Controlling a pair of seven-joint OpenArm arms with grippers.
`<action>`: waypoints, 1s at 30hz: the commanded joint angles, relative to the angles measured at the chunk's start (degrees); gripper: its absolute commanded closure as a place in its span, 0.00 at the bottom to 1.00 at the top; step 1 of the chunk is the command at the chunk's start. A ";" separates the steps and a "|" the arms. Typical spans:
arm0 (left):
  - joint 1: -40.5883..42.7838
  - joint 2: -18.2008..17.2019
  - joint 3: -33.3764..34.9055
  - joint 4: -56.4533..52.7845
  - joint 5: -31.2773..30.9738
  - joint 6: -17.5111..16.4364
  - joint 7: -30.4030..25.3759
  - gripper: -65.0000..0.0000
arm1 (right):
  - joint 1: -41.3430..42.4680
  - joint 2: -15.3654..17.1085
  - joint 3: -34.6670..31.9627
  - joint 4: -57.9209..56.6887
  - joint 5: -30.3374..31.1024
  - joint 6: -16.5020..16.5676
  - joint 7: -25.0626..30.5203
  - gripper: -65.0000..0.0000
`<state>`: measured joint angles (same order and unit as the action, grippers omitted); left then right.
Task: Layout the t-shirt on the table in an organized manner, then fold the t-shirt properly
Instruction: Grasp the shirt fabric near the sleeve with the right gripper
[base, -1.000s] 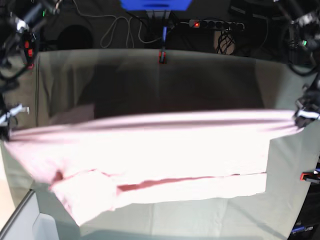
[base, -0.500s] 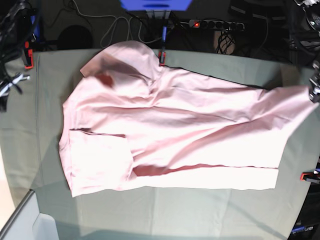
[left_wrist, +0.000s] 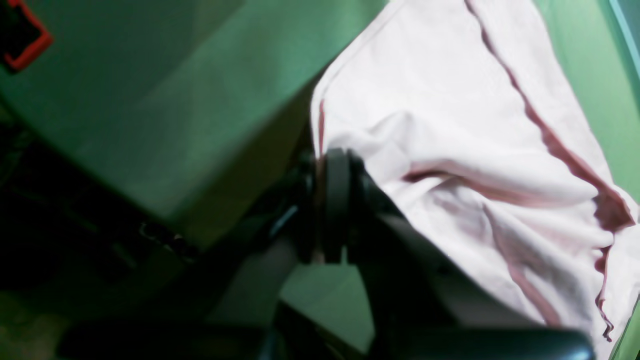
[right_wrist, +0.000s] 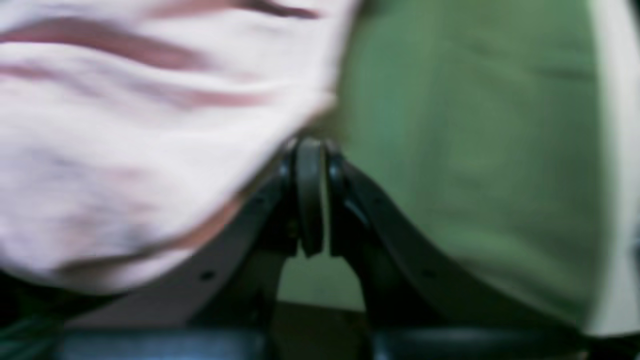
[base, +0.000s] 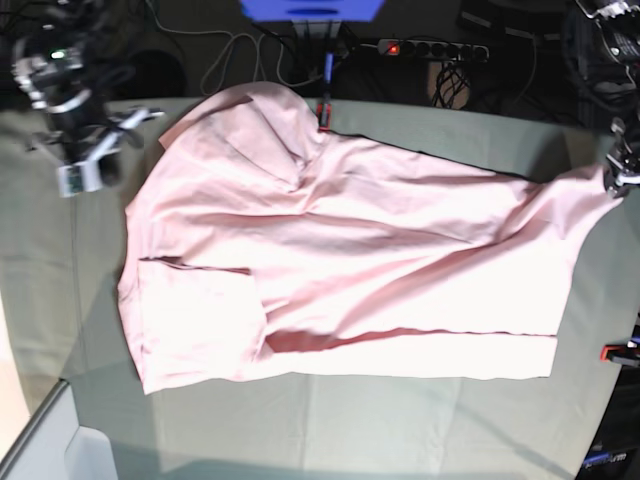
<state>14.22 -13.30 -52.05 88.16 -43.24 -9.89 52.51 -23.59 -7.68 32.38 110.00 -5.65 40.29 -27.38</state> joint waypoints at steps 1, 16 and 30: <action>-0.11 -1.07 -0.39 0.85 -0.84 -0.18 -0.42 0.99 | -0.98 -0.36 0.01 1.08 0.51 -0.29 1.22 0.84; -0.90 -0.99 -0.39 -1.52 -0.93 -0.18 -0.42 1.00 | -1.42 -1.32 -3.68 -10.00 0.60 -0.29 1.22 0.44; -0.99 -0.99 -0.39 -1.61 -0.93 -0.18 -0.51 1.00 | 10.19 -1.24 -2.36 -9.12 0.51 -0.29 1.22 0.44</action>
<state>13.41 -13.19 -52.07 85.71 -43.42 -9.89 52.69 -14.00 -9.08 30.09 100.16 -5.87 40.14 -27.42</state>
